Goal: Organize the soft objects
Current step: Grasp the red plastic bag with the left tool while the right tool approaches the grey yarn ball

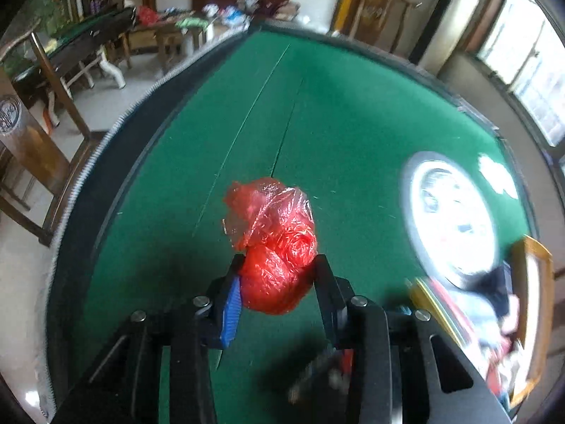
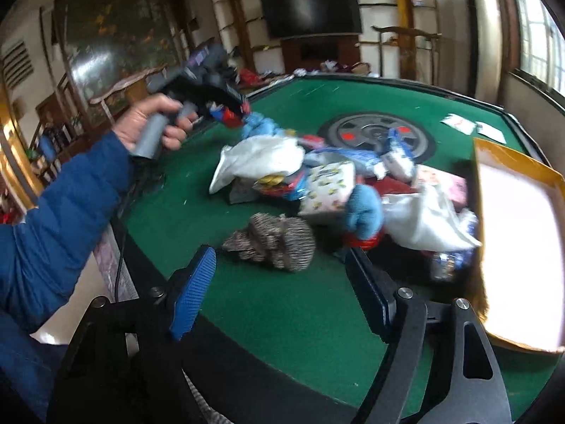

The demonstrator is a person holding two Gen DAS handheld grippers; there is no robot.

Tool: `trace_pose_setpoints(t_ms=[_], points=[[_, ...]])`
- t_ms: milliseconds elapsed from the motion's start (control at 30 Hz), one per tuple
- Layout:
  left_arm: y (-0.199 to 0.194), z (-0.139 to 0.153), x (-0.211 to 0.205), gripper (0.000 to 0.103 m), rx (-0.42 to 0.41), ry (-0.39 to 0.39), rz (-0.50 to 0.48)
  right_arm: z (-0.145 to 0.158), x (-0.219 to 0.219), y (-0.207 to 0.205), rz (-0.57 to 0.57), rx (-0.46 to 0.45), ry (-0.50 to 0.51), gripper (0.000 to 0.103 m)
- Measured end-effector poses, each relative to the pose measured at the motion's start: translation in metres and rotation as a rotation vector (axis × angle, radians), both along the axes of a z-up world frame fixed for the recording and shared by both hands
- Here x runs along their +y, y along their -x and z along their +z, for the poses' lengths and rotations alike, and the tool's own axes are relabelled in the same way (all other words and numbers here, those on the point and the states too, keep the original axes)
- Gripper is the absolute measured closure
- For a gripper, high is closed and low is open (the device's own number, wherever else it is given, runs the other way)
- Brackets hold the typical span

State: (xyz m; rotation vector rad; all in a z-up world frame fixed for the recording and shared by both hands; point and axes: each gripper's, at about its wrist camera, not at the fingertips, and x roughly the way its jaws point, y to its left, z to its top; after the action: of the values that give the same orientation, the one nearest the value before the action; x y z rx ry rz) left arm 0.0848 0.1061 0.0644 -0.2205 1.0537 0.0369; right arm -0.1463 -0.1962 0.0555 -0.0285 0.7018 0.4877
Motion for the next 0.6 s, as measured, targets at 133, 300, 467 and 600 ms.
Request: trace_pose_setpoints(t_ms=[133,300,467,600], points=[[0.050,0.031,-0.001,0.065,-0.090,0.035,-0.050,-0.003,0.019,-0.013,0.050,0.033,0.039,0.026],[0.088,0.041,-0.021,0.065,-0.167,0.073,-0.109,-0.011,0.033,-0.044,0.069,0.089,0.046,0.026],[0.108,0.027,-0.035,0.065,-0.171,0.098,-0.137,-0.027,0.040,-0.073,0.066,0.166,0.037,0.026],[0.120,0.015,-0.027,0.065,-0.155,0.132,-0.139,-0.027,0.045,-0.055,0.090,0.168,0.066,0.024]])
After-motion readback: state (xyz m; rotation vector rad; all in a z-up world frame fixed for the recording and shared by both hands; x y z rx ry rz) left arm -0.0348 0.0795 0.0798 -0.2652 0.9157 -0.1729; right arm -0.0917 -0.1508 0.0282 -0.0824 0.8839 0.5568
